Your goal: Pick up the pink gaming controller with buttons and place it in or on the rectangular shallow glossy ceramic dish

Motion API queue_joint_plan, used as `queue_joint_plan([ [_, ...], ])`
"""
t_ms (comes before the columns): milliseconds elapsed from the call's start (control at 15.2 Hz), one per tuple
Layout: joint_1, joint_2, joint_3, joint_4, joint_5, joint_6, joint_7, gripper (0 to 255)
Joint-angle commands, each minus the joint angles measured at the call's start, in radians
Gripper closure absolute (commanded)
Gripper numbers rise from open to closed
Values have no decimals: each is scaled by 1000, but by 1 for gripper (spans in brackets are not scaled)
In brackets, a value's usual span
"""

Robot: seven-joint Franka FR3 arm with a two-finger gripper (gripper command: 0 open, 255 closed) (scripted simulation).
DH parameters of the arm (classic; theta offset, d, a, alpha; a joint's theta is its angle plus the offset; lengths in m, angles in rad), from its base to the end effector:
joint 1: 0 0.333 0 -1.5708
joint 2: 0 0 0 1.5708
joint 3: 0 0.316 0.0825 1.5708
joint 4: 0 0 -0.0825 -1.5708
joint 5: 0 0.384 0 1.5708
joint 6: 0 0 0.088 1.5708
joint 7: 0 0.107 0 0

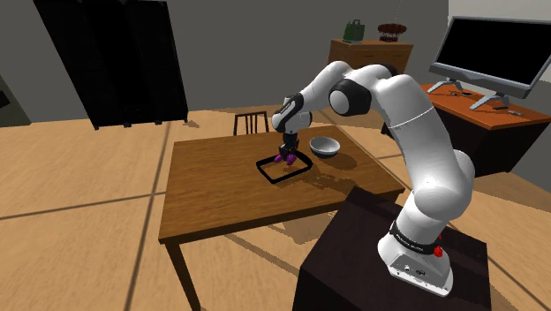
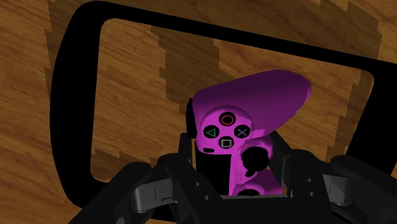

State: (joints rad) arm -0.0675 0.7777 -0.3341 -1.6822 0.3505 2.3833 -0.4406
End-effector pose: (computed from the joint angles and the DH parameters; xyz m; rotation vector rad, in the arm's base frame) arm 0.6286 -0.2397 0.1639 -3.1246 0.2077 0.0227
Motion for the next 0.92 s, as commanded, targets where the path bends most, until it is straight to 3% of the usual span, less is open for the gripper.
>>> queue_joint_plan([
  [0,0,1,0,1,0,1,0,255],
  [198,0,1,0,1,0,1,0,255],
  [264,0,1,0,1,0,1,0,0],
  [594,0,0,0,0,0,1,0,0],
  [858,20,-89,-30,-12,-32,-75,18,0],
])
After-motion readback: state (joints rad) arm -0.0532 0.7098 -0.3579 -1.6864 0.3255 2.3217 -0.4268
